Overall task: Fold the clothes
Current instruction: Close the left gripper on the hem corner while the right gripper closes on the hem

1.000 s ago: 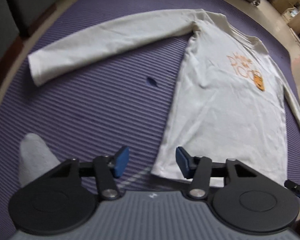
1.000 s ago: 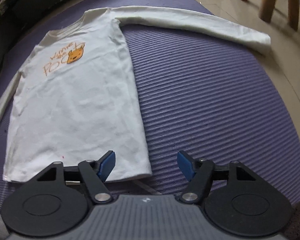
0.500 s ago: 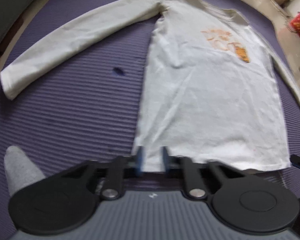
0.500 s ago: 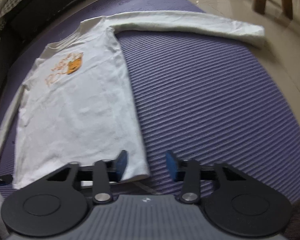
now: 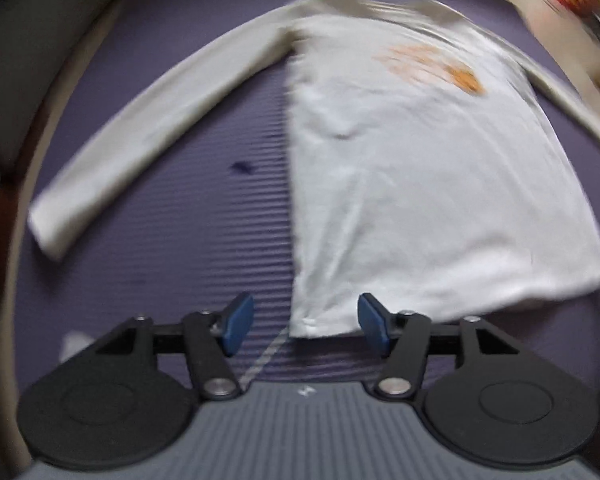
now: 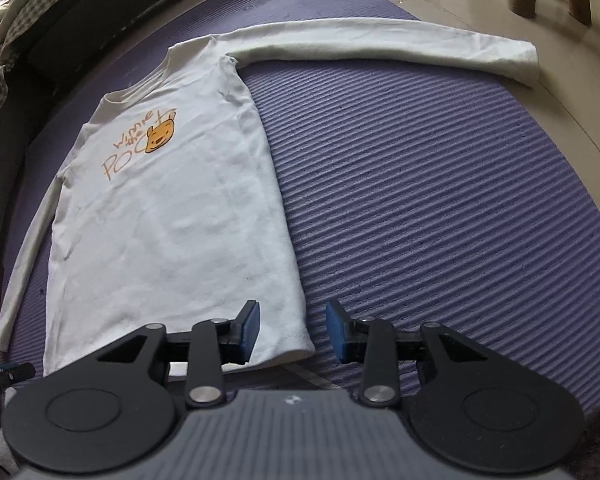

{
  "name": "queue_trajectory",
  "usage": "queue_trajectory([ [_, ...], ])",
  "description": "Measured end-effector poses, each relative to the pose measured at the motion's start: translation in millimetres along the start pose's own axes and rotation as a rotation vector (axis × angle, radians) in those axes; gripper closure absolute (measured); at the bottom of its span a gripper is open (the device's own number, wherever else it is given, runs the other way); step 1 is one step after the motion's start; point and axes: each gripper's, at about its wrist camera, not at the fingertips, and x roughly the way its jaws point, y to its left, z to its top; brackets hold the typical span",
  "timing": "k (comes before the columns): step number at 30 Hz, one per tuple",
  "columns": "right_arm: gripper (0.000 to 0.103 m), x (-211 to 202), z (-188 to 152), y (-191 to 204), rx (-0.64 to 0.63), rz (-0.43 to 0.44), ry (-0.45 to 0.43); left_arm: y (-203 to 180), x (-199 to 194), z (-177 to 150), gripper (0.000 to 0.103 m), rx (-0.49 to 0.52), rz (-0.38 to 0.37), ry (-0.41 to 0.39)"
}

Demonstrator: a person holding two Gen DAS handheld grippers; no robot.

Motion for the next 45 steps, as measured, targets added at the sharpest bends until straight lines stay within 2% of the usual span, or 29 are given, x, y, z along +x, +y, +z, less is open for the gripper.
queue_trajectory([
  [4, 0.066, -1, 0, 1, -0.006, -0.004, -0.003, -16, 4, -1, 0.05, 0.111, -0.007, 0.013],
  [6, 0.066, 1, 1, 1, -0.008, -0.003, -0.001, -24, 10, -3, 0.051, 0.165, 0.012, 0.026],
  [10, 0.065, 0, 1, 2, -0.021, 0.001, -0.002, -38, 19, -2, 0.06, 0.26, 0.056, 0.012],
  [13, 0.065, -1, 1, 1, -0.022, 0.004, -0.003, -44, 19, -2, 0.06, 0.315, 0.06, 0.008],
  [24, 0.064, -7, -1, 3, -0.019, 0.009, -0.013, -76, 23, -23, 0.06, 0.687, 0.073, 0.012],
  [27, 0.063, -9, -2, 1, -0.017, 0.011, -0.018, -79, 26, -21, 0.06, 0.718, 0.064, 0.008],
  [31, 0.063, -10, -2, -1, 0.0, 0.017, -0.02, -73, 18, -12, 0.06, 0.694, 0.04, -0.023],
  [34, 0.063, -7, -1, 2, -0.015, 0.02, -0.012, -68, 19, -7, 0.06, 0.703, 0.061, -0.035],
  [37, 0.062, -6, 0, 3, -0.021, 0.022, -0.01, -62, 26, -9, 0.062, 0.705, 0.089, -0.014],
  [45, 0.06, -7, -1, 4, -0.036, 0.016, -0.014, -46, 27, -10, 0.063, 0.665, 0.137, -0.029],
])
